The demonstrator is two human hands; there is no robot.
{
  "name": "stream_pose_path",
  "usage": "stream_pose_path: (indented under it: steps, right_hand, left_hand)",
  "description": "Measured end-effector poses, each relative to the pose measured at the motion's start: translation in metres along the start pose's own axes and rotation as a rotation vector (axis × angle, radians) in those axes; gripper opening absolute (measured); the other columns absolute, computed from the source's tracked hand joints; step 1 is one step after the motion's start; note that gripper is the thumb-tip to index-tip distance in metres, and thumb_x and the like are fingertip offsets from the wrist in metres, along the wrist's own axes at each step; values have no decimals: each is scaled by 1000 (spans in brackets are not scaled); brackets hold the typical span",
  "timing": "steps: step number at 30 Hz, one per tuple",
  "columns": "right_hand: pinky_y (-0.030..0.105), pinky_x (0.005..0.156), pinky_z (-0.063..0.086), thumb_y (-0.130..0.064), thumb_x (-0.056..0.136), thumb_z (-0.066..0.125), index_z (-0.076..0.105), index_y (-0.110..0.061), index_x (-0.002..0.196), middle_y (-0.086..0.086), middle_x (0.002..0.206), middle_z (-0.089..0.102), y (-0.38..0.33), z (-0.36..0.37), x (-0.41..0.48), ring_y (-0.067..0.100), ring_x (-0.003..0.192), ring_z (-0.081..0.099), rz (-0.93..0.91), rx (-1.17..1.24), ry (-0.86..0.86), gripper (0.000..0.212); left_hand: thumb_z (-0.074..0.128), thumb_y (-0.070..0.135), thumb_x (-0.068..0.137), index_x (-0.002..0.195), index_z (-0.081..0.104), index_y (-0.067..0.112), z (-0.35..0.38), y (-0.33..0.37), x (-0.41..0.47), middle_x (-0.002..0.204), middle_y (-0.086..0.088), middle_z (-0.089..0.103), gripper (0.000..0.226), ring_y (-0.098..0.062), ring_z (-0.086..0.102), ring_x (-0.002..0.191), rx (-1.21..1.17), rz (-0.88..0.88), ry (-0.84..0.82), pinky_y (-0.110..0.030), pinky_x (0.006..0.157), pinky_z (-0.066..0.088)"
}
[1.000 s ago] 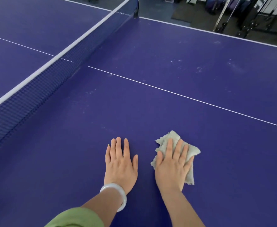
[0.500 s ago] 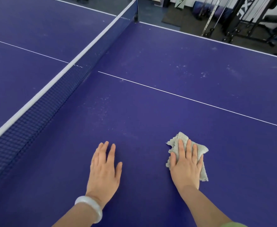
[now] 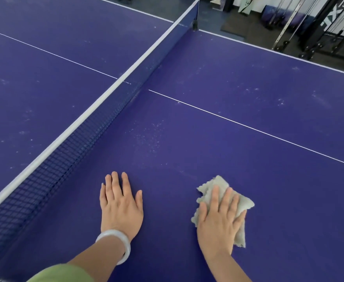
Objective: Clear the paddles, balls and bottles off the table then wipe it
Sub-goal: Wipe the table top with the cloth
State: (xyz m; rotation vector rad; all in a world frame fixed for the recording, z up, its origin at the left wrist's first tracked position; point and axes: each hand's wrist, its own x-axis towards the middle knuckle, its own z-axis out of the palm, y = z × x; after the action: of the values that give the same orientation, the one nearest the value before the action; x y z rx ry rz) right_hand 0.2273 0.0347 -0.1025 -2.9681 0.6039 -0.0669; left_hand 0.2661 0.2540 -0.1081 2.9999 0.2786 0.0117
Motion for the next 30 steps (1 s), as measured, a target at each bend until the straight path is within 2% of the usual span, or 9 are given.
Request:
stream_pose_path:
  steps: [6,9,11,13,17,21,23,27,30]
  right_hand:
    - [56,113,16,-44,88,40,30,-20,152,10,157,29,10,-2,-12,36,145,23,-739,-223,-156,69]
    - [55,107,26,-42,91,26,35,-25,144,5,138,42,78,-9,57,32,128,37,-220,-237,-139,56]
    - [60,115,13,-44,98,11,15,-28,154,10,158,20,100,-18,87,32,145,15,242,-46,-70,59]
    - [57,118,-1,-45,102,12,-1,-31,156,6,164,-4,79,-18,96,27,150,-7,369,54,-108,57]
    - [54,113,19,-35,102,22,18,-26,155,7,161,18,-2,-1,68,27,148,14,-358,-15,-46,54]
    - [46,119,7,-41,104,15,17,-28,156,-3,163,12,-2,1,66,19,151,4,-947,-101,-144,53]
    - [48,119,12,-41,103,9,25,-24,154,1,160,24,29,2,108,22,150,10,-752,-118,-89,56]
    - [54,119,-4,-45,101,12,2,-31,156,2,164,-3,60,-11,174,23,150,-8,184,61,-141,57]
    - [54,119,-7,-43,102,13,-2,-30,156,3,164,-8,12,-9,180,24,149,-12,120,54,-180,57]
  left_hand:
    - [17,48,97,150,32,2,1,-1,-1,155,-23,29,71,-36,22,147,16,-2,23,-48,120,13]
    - [17,47,97,150,32,2,2,0,-1,155,-23,30,70,-37,23,146,11,5,19,-49,120,14]
    - [17,47,97,150,32,2,3,1,-1,155,-23,30,70,-37,24,146,9,4,22,-48,120,13]
    - [17,47,97,150,32,2,3,1,-1,155,-23,30,70,-37,24,146,17,-1,20,-48,120,13]
    - [20,46,97,148,36,2,1,2,0,153,-23,33,69,-36,27,145,30,-7,21,-47,118,14]
    - [22,46,97,147,38,2,1,1,1,152,-23,35,68,-37,29,144,32,-9,28,-46,118,14]
    - [22,46,97,147,38,2,1,1,1,152,-23,36,68,-37,30,144,36,-9,30,-46,117,14]
    - [20,46,98,146,38,2,2,1,0,151,-23,38,68,-37,32,143,36,-13,24,-47,116,16]
    - [16,48,99,146,39,3,1,1,2,151,-22,38,69,-37,33,142,36,-19,17,-48,115,17]
